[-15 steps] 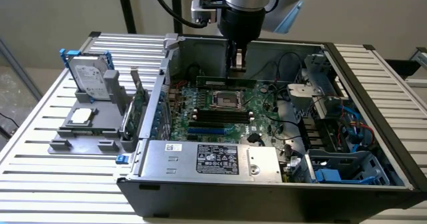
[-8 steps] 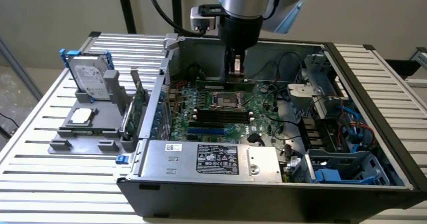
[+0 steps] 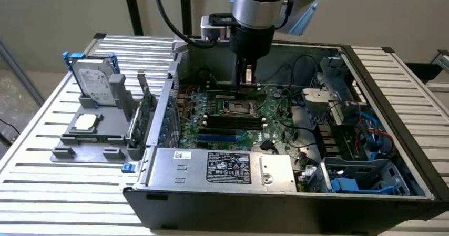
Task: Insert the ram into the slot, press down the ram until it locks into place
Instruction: 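Insert the ram into the slot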
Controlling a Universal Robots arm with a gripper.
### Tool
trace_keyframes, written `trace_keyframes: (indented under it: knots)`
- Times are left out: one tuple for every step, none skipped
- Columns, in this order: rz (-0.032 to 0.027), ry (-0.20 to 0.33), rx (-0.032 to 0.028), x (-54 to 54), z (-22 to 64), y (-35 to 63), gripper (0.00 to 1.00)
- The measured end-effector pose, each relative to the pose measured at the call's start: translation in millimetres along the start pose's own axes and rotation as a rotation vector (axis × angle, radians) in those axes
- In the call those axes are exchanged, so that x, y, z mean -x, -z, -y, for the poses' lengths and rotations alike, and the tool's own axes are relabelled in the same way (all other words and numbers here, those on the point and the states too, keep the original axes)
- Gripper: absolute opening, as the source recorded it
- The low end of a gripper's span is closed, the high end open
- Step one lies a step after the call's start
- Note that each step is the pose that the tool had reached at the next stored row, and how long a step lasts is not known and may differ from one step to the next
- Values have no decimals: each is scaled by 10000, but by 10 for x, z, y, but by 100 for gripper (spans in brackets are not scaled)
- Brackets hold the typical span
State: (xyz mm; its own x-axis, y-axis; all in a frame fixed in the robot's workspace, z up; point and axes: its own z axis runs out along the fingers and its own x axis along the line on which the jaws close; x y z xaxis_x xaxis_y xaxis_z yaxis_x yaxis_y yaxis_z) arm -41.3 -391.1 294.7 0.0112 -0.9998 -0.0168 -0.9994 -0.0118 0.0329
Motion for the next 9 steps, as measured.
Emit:
trace_keyframes:
  knots:
    - [-2,0,1,-1,5,-17,14]
    - [-1,0,1,-1,12,-35,14]
    - [-2,0,1,-2,19,-53,14]
    - [-1,0,1,-2,26,-71,14]
    - [-1,1,1,-3,34,-89,14]
    - [-1,0,1,-3,41,-107,14]
    - [-3,0,2,-5,47,-124,14]
    - [-1,0,1,-7,53,-142,14]
    - [-3,0,2,-12,56,-160,14]
